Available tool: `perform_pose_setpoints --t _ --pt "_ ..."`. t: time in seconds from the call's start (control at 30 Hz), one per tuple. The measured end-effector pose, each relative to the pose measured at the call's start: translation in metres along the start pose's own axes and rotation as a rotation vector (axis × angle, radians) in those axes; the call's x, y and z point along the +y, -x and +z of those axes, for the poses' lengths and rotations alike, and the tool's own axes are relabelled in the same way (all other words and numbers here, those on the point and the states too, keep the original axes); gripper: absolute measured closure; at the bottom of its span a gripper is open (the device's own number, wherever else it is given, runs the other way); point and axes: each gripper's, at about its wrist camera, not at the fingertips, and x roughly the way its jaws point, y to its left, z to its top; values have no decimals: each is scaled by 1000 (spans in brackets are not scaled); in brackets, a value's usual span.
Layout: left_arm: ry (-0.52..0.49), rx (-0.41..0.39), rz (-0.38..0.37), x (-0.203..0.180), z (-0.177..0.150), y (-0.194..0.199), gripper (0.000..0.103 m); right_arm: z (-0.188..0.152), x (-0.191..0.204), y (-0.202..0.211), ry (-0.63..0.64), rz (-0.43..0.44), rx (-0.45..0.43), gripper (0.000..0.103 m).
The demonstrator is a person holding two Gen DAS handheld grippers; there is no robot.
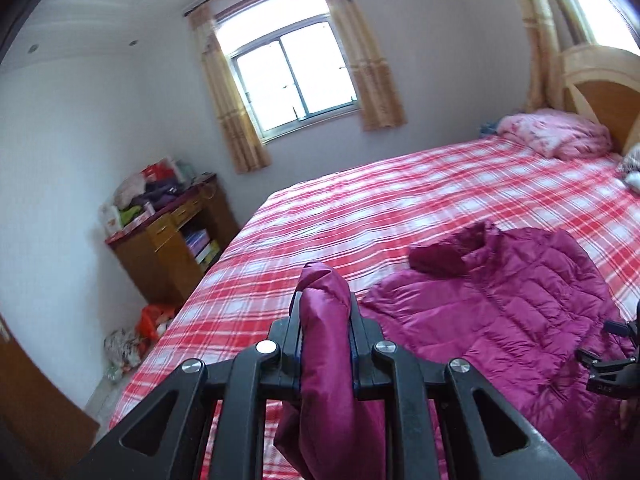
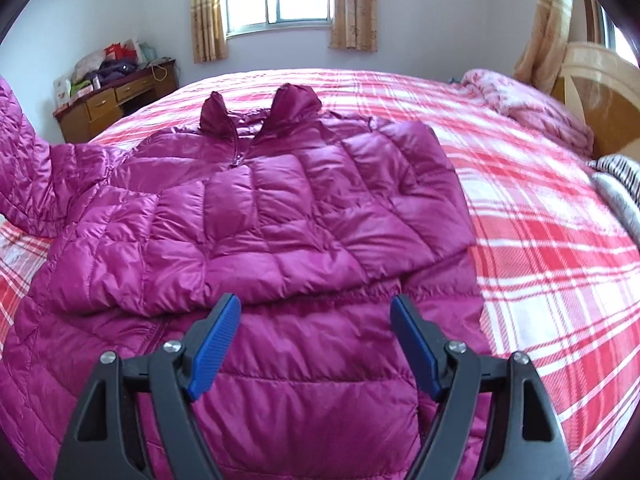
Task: Fold large clothes
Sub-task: 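Fold the held sleeve across the jacket front and open the left gripper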
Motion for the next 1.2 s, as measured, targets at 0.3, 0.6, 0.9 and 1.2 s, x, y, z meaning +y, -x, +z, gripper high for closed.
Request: perform_pose_setpoints --t 0.3,0.6,0.9,1.2 --pt "-141 -8 -162 -89 31 -7 86 -6 -4 2 -25 16 8 21" --pt "-156 40 -245 -163 27 -32 86 -8 -3 3 -22 20 7 19" --pt "-137 136 -315 -216 4 -69 79 -9 -3 3 -24 21 5 19" --pt "-71 -28 -346 -188 17 -39 16 -9 -1 1 -23 29 6 16"
